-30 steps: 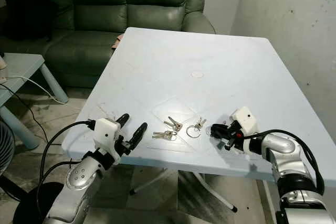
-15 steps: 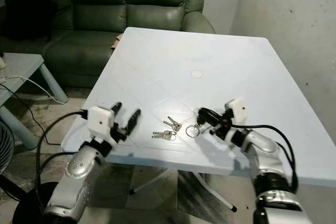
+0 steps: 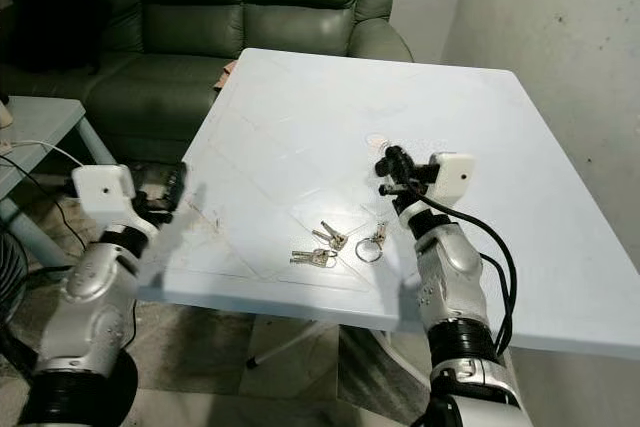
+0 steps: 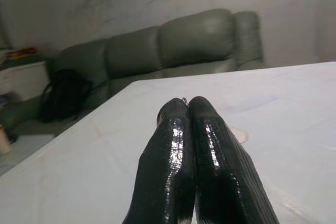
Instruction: Hang keys on a hook
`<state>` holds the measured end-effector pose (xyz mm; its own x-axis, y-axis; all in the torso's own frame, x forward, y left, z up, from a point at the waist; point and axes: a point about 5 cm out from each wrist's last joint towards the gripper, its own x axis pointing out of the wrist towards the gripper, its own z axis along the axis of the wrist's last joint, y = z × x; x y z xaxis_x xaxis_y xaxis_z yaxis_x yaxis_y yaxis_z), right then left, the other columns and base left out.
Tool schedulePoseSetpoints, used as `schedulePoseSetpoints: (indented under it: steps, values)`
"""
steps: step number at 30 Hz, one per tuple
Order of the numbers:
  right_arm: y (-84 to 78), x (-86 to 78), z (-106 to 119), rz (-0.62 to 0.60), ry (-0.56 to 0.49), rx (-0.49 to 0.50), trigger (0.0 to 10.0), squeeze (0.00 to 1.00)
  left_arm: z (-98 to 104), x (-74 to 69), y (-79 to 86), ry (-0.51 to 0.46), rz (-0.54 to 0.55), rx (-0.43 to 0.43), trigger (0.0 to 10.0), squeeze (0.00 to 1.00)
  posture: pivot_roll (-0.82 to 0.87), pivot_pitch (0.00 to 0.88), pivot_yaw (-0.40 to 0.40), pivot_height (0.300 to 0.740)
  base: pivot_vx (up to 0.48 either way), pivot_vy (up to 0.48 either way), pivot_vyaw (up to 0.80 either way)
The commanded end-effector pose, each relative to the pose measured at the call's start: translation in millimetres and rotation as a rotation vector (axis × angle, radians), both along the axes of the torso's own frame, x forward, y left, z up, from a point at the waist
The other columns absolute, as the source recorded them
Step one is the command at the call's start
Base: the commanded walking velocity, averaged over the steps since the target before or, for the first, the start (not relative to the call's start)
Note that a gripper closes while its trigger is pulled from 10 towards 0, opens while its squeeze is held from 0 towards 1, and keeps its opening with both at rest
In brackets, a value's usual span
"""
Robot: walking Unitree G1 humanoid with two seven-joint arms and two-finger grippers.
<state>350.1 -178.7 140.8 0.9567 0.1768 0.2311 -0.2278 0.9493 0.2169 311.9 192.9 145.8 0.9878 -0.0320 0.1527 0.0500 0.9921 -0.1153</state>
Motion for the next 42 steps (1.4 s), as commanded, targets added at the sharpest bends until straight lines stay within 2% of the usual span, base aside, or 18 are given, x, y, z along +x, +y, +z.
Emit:
schedulePoseSetpoints:
  steps: [1, 2, 3, 9, 10, 11, 15, 19, 21, 24, 29, 31, 42]
  values:
    - [1.2, -0.4, 3, -0.011, -0.004, -0.001, 10.0, 0.00, 7, 2.6, -1.2, -0.016, -0.005, -0.004, 10.0, 0.00, -0.10, 0.000, -0.020, 0.724, 0.000, 0.000, 0.00]
    - [2.5, -3.0, 3, -0.046, -0.009, -0.075, 10.0, 0.00, 9, -0.8, 14.8, -0.022, 0.049, -0.001, 10.0, 0.00, -0.10, 0.000, -0.021, 0.724, 0.000, 0.000, 0.00]
    - [3.3, -4.2, 4, -0.062, -0.013, -0.107, 10.0, 0.00, 9, -2.5, 21.6, -0.025, 0.071, 0.000, 10.0, 0.00, -0.10, 0.000, -0.021, 0.724, 0.000, 0.000, 0.00]
    - [5.5, -7.8, 4, -0.091, -0.010, -0.143, 10.0, 0.00, 13, -5.0, 30.5, -0.024, 0.109, -0.004, 10.0, 0.00, -0.11, 0.000, -0.017, 0.724, 0.000, 0.000, 0.00]
    - [9.9, -15.8, 7, -0.086, -0.049, -0.195, 10.0, 0.00, 17, -12.1, 34.9, -0.045, 0.127, -0.002, 10.0, 0.00, -0.11, 0.000, -0.010, 0.724, 0.000, 0.000, 0.00]
    - [12.2, -19.5, 8, -0.083, -0.058, -0.205, 10.0, 0.00, 18, -14.9, 36.5, -0.051, 0.135, -0.005, 10.0, 0.00, -0.11, 0.000, -0.009, 0.724, 0.000, 0.000, 0.00]
    - [20.8, -32.8, 0, -0.070, -0.050, -0.210, 10.0, 0.00, 19, -22.6, 33.2, -0.056, 0.134, -0.028, 10.0, 0.00, -0.12, 0.000, -0.007, 0.724, 0.000, 0.000, 0.00]
    - [27.1, -45.2, -12, -0.047, -0.014, -0.162, 10.0, 0.00, 12, -30.4, 23.3, -0.038, 0.088, -0.071, 10.0, 0.00, -0.12, 0.000, -0.006, 0.724, 0.000, 0.000, 0.00]
    - [29.2, -48.3, -15, -0.054, 0.005, -0.187, 10.0, 0.00, 5, -33.6, 20.5, -0.007, 0.061, -0.055, 10.0, 0.00, -0.12, 0.000, -0.001, 0.724, 0.000, 0.000, 0.00]
    - [28.0, -46.3, -12, -0.076, 0.014, -0.180, 10.0, 0.00, 5, -32.5, 22.7, 0.003, 0.077, -0.087, 10.0, 0.00, -0.12, 0.000, -0.001, 0.724, 0.000, 0.000, 0.00]
    - [30.0, -39.4, -9, -0.079, 0.040, -0.185, 10.0, 0.00, 8, -28.4, 20.2, -0.005, 0.058, -0.064, 10.0, 0.00, -0.12, 0.000, -0.002, 0.724, 0.000, 0.000, 0.00]
    - [32.0, -37.4, -7, -0.069, 0.041, -0.197, 10.0, 0.00, 13, -24.9, 19.1, -0.016, 0.056, -0.033, 10.0, 0.00, -0.11, 0.000, -0.003, 0.724, 0.000, 0.000, -0.67]
    - [32.5, -29.4, -4, -0.075, 0.049, -0.222, 10.0, 0.00, 19, -15.8, 24.1, -0.036, 0.085, -0.043, 10.0, 0.00, -0.10, 0.000, -0.005, 0.724, 0.000, 0.000, -0.77]
